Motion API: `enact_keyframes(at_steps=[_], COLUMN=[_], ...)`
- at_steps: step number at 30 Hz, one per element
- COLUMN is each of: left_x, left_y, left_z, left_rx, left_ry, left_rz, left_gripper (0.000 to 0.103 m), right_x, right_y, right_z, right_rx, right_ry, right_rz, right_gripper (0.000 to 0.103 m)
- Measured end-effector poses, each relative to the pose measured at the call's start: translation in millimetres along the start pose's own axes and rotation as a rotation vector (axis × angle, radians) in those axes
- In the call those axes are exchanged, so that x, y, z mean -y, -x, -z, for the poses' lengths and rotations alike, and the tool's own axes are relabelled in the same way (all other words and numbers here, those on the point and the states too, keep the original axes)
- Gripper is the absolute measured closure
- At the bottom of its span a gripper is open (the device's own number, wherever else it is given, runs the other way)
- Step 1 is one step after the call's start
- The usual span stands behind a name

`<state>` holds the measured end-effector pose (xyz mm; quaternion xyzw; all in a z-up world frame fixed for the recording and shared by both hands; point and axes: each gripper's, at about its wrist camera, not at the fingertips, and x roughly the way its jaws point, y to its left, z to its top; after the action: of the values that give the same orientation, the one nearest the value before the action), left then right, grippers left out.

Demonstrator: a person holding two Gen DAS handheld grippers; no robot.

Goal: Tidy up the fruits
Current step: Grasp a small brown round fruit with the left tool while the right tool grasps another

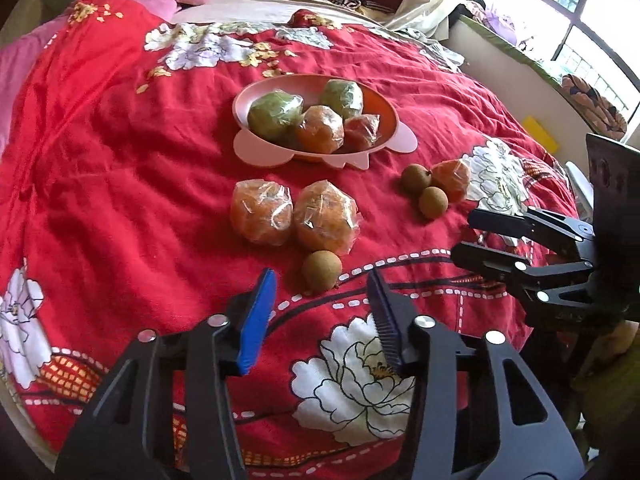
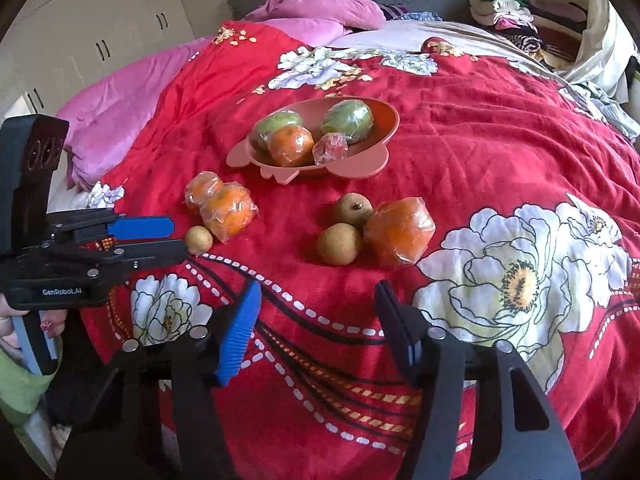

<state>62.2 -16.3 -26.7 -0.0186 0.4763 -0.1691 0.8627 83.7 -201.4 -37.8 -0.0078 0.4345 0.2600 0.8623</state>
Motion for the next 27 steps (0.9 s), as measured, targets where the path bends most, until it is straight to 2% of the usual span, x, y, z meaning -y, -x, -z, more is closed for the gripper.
enact_keyframes(at_steps=[7, 15, 19, 27], left_x=[1.8, 0.6, -1.0, -1.7], left_y=[-5.7, -13.1, -17.1, -23.4], left_z=[0.7, -0.4, -1.8, -3.5], left_rx=[-0.011, -0.017, -0.020, -0.026], left_ry=[0.001, 0.005, 0.011, 0.009], left_rz=[0.011, 0.012, 0.015, 0.005], left_gripper=[0.070, 0.072, 0.073, 0.079], right_x=[2.5, 1.2, 0.5, 2.5], right_y=[-12.1, -25.2, -29.8, -32.3], right_z=[-5.8, -12.2, -15.7, -16.8], right_rx=[-0.005, 0.004, 0.021, 0.035], right_ry=[-0.010, -0.010, -0.002, -0.005], right_rz=[0.030, 0.078, 0.101, 0.085], right_gripper=[0.058, 0.066, 0.076, 0.077])
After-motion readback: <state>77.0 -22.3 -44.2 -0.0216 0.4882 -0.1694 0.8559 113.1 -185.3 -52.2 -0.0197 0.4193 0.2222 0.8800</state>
